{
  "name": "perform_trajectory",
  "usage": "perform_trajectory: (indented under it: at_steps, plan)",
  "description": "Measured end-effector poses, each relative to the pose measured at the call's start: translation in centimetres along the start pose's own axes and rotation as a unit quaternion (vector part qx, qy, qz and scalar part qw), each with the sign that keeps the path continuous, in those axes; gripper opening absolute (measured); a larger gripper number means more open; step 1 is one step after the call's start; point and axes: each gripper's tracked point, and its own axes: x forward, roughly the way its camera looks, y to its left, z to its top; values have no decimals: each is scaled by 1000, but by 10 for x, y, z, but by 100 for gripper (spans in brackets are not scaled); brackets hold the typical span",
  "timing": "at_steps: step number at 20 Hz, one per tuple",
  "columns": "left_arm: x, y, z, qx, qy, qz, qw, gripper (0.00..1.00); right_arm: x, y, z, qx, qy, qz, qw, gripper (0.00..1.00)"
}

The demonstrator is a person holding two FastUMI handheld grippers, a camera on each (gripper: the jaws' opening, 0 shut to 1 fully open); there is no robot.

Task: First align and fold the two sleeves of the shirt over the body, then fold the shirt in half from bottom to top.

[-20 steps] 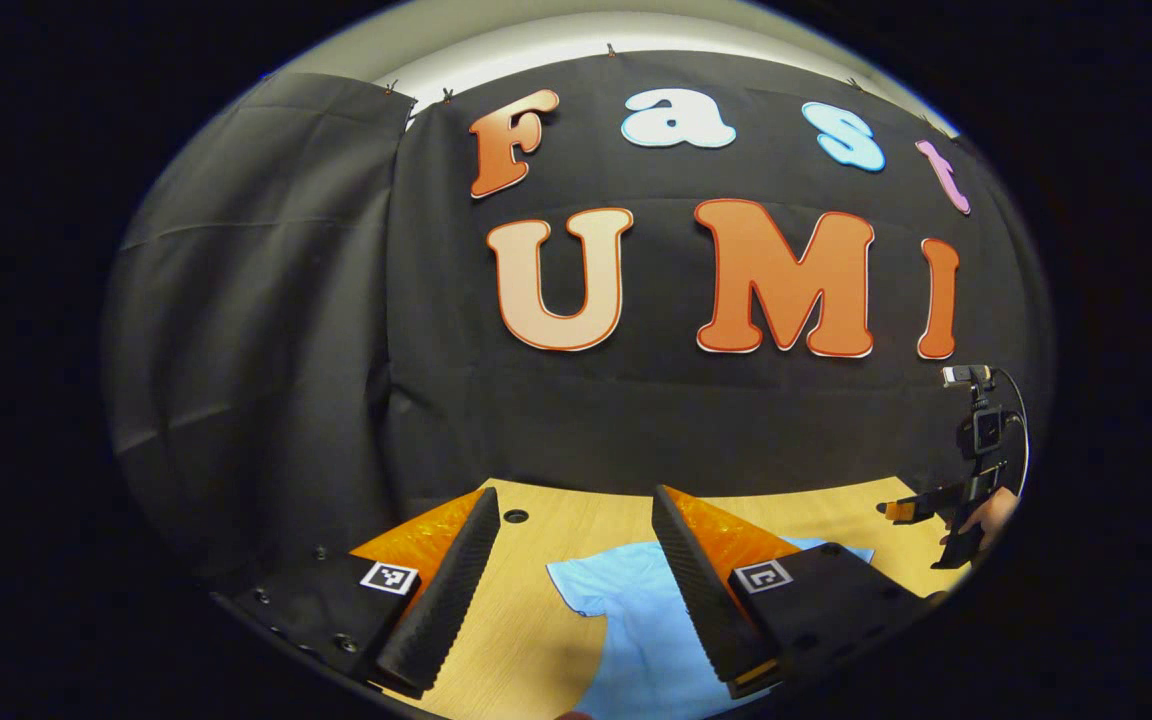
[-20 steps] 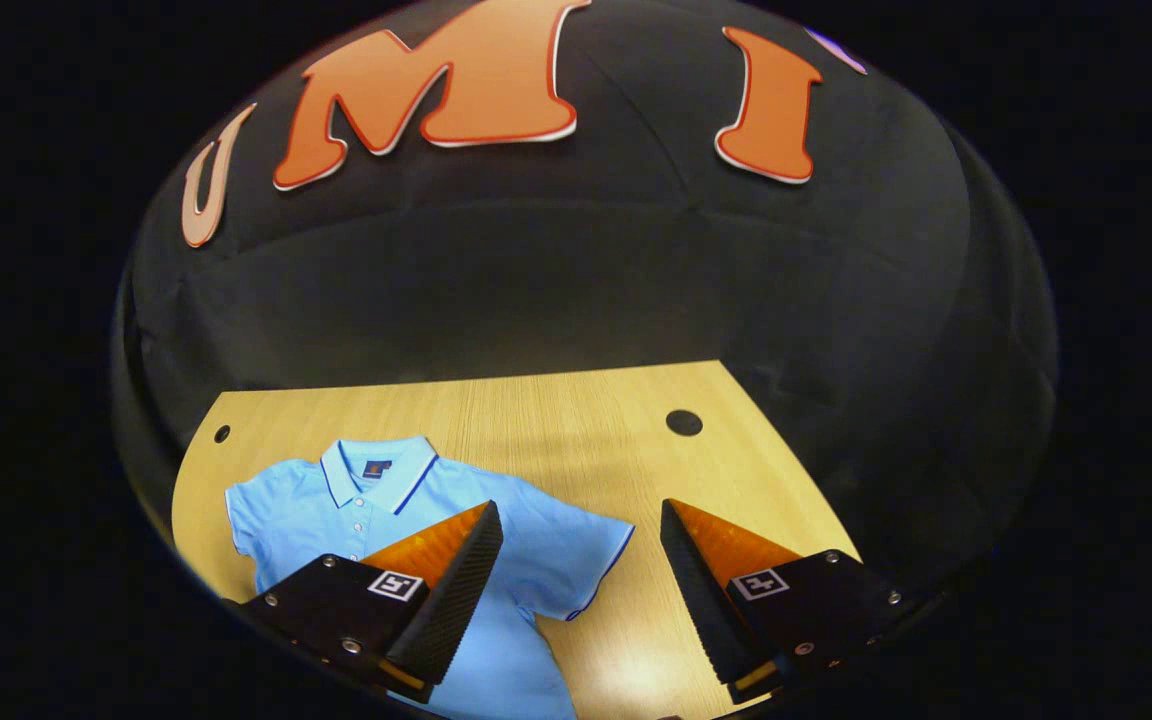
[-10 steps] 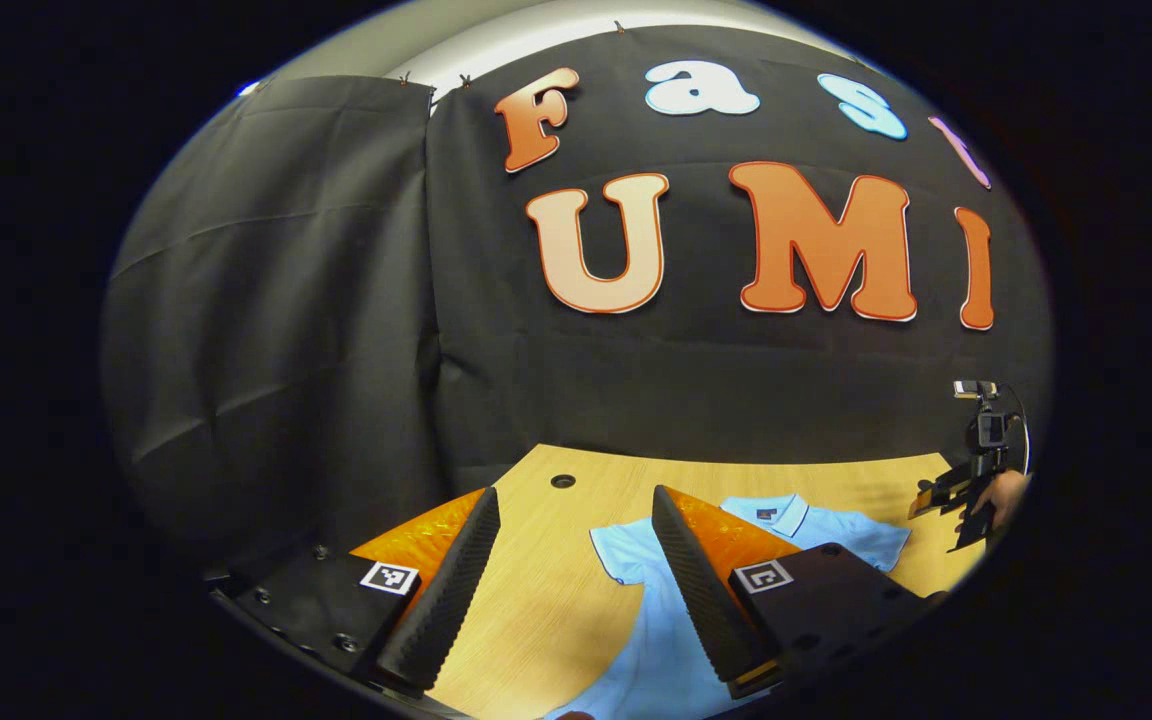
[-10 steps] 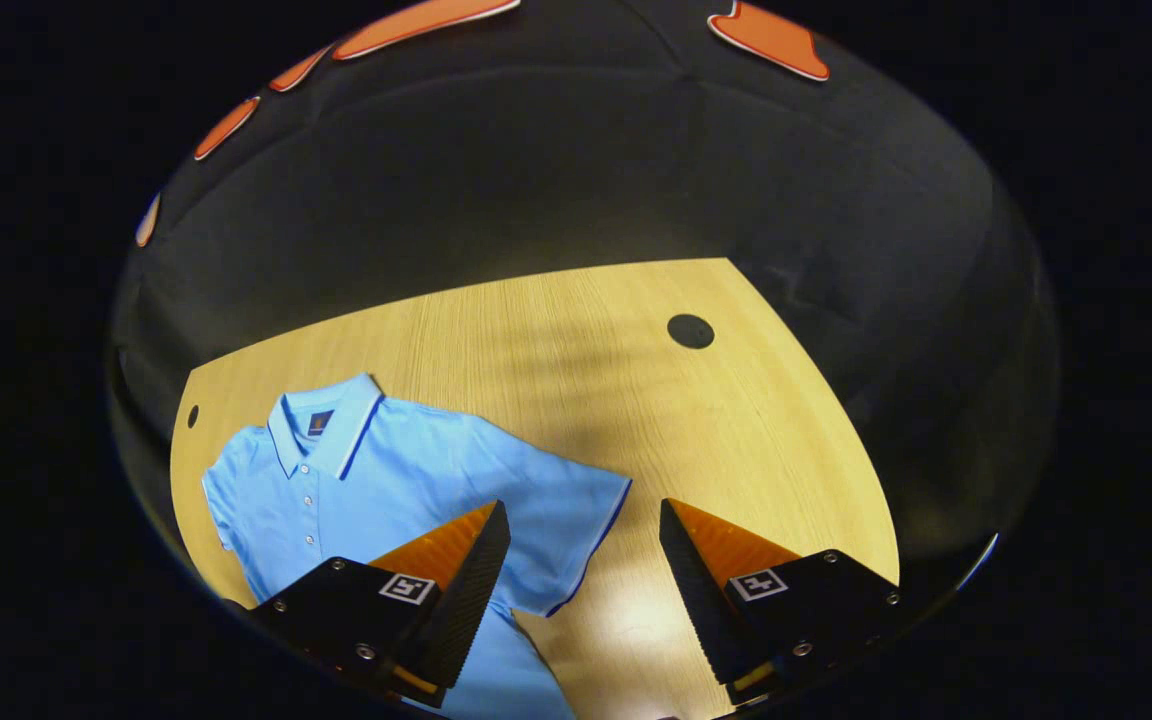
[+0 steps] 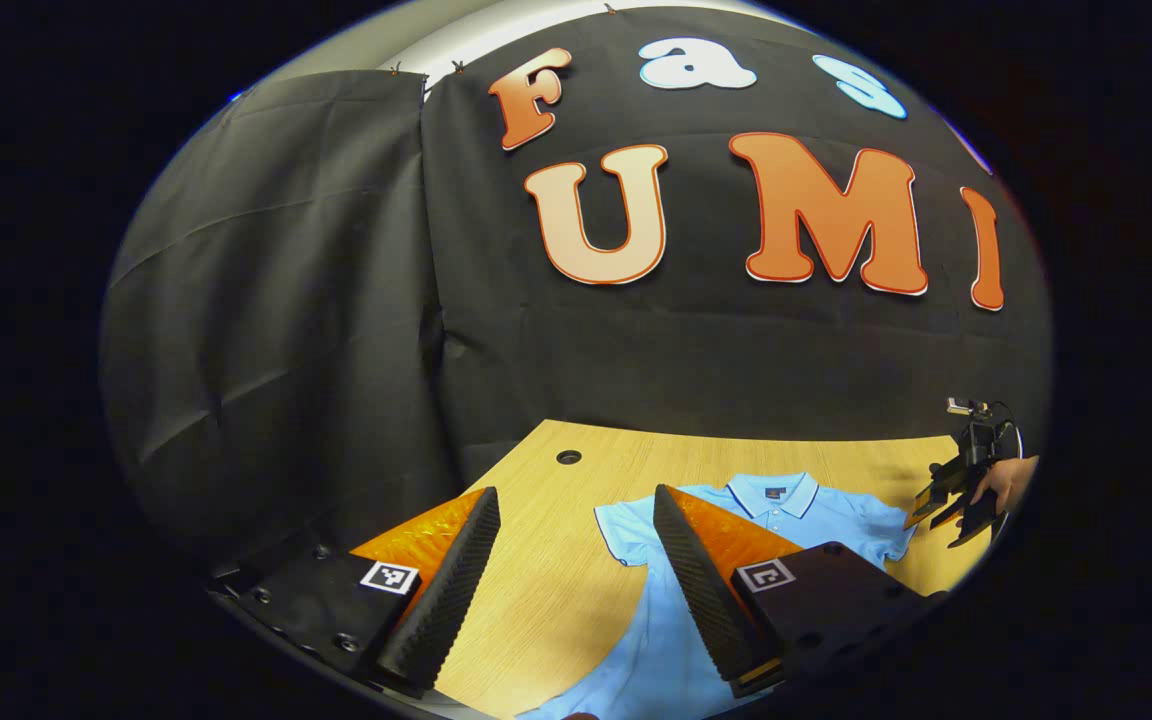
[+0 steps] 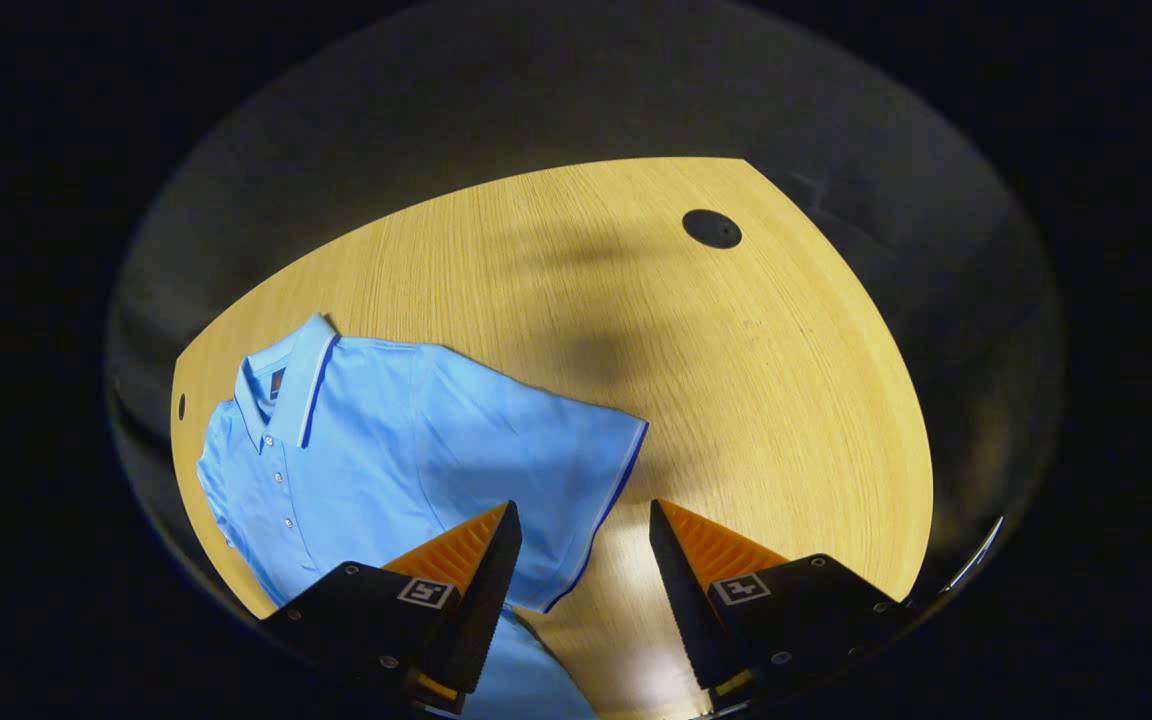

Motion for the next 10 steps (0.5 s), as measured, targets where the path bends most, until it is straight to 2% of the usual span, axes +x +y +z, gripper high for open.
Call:
perform_trajectory:
  at_steps: [3,4,6,7,8,9,10]
  plan:
    - [3,-2,-9,4,12,-4,1000,100,14,-3,1,11,22,-9,1000,77]
    - [2,-2,-11,9,15,-2,1000,100,15,-3,0,15,27,-11,999,66]
    - [-1,0,-18,20,18,3,1000,99,20,-2,-3,22,38,-10,999,54]
    - [-4,1,-18,23,19,4,1000,99,24,0,-4,27,46,-9,999,55]
    - [-6,1,-17,23,19,5,1000,100,26,-4,-5,34,51,-15,998,44]
    - [-7,3,-19,23,19,6,1000,100,29,-5,-5,42,56,-20,997,42]
    - [-6,3,-20,23,19,6,1000,99,29,-3,-7,52,63,-18,996,32]
